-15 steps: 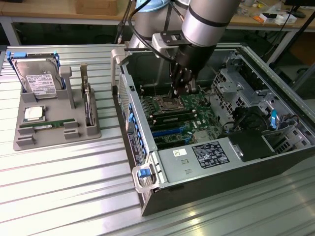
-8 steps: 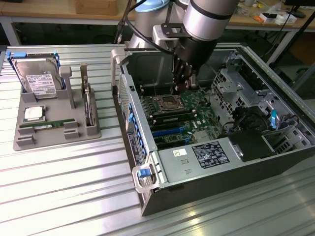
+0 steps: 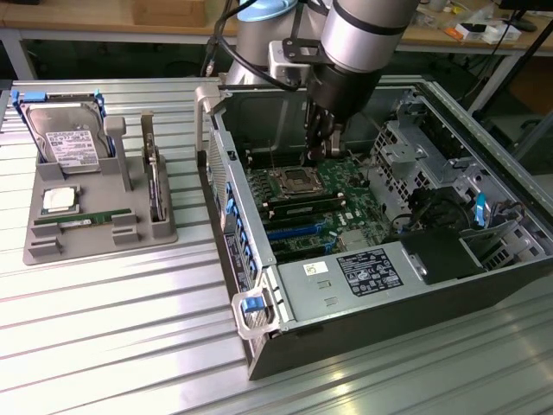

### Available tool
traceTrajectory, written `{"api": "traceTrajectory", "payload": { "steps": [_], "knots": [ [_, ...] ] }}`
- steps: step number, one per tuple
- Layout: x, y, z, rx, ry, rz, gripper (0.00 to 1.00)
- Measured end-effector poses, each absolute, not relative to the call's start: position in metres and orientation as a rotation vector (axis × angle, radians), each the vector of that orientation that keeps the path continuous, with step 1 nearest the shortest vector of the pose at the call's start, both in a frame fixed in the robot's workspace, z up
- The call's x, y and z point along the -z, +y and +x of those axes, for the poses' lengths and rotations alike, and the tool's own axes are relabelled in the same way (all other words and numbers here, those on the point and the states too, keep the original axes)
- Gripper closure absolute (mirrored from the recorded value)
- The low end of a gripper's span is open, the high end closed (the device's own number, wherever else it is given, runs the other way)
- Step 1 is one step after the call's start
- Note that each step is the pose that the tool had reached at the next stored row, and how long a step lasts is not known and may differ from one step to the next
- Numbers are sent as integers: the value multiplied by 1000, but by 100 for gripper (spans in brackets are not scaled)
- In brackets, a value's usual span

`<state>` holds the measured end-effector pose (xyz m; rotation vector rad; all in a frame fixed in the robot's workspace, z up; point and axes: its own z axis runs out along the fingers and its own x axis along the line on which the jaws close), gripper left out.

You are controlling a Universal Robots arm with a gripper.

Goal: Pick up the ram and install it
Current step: 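Press down the ram until it locks into place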

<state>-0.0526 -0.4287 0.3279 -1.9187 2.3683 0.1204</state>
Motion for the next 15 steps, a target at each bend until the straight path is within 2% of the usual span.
{"api": "traceTrajectory", "payload": {
  "steps": [8, 15],
  "knots": [
    [-327, -429, -56, -108, 2511, -1716, 89],
    [-324, -429, -56, -120, 2365, -1921, 89]
  ]
}}
